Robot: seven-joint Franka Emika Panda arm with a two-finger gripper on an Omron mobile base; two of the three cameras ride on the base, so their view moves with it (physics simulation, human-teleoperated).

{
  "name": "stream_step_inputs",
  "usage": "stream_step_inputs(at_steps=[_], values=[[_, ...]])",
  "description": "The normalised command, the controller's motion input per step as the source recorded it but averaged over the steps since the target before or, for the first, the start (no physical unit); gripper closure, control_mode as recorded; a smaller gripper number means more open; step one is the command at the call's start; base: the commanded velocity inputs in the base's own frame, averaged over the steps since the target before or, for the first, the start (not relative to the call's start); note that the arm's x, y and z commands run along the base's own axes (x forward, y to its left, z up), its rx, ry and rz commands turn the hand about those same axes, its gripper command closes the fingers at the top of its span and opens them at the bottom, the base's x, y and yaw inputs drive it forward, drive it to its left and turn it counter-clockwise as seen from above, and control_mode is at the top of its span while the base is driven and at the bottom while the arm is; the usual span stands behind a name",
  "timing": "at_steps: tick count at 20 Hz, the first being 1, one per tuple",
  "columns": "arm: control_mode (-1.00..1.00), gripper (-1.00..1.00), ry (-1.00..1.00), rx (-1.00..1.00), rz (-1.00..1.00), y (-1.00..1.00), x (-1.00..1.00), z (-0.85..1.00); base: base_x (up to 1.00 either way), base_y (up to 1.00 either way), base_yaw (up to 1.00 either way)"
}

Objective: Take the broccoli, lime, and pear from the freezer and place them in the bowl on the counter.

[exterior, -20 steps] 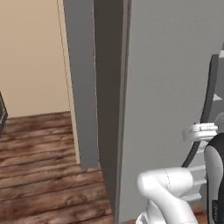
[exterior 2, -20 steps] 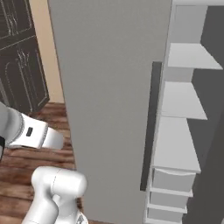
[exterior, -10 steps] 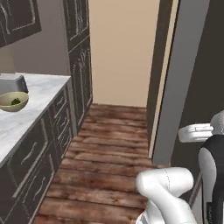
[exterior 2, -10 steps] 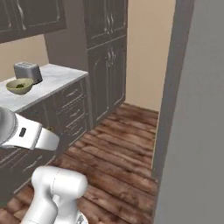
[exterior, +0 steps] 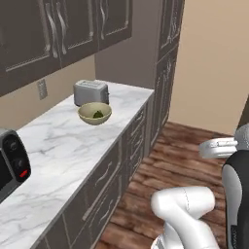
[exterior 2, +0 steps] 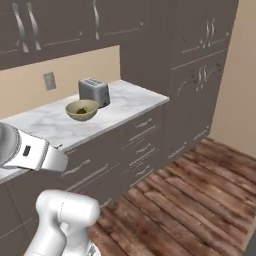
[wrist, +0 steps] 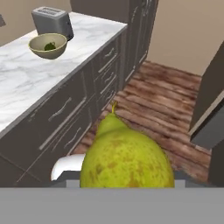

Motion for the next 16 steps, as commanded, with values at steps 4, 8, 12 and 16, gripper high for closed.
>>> stream_step_inputs(at_steps=[4, 8, 12, 16], values=[[1.00, 1.00, 0.00, 0.00, 0.00, 0.00, 0.00, 0.00, 0.92, -0.20, 0.33], [1.00, 1.00, 0.00, 0.00, 0.00, 0.00, 0.00, 0.00, 0.54, -0.66, 0.47], [1.00, 1.00, 0.00, 0.00, 0.00, 0.00, 0.00, 0.00, 0.65, -0.62, 0.53], [1.00, 1.00, 0.00, 0.00, 0.00, 0.00, 0.00, 0.00, 0.70, -0.47, 0.60]])
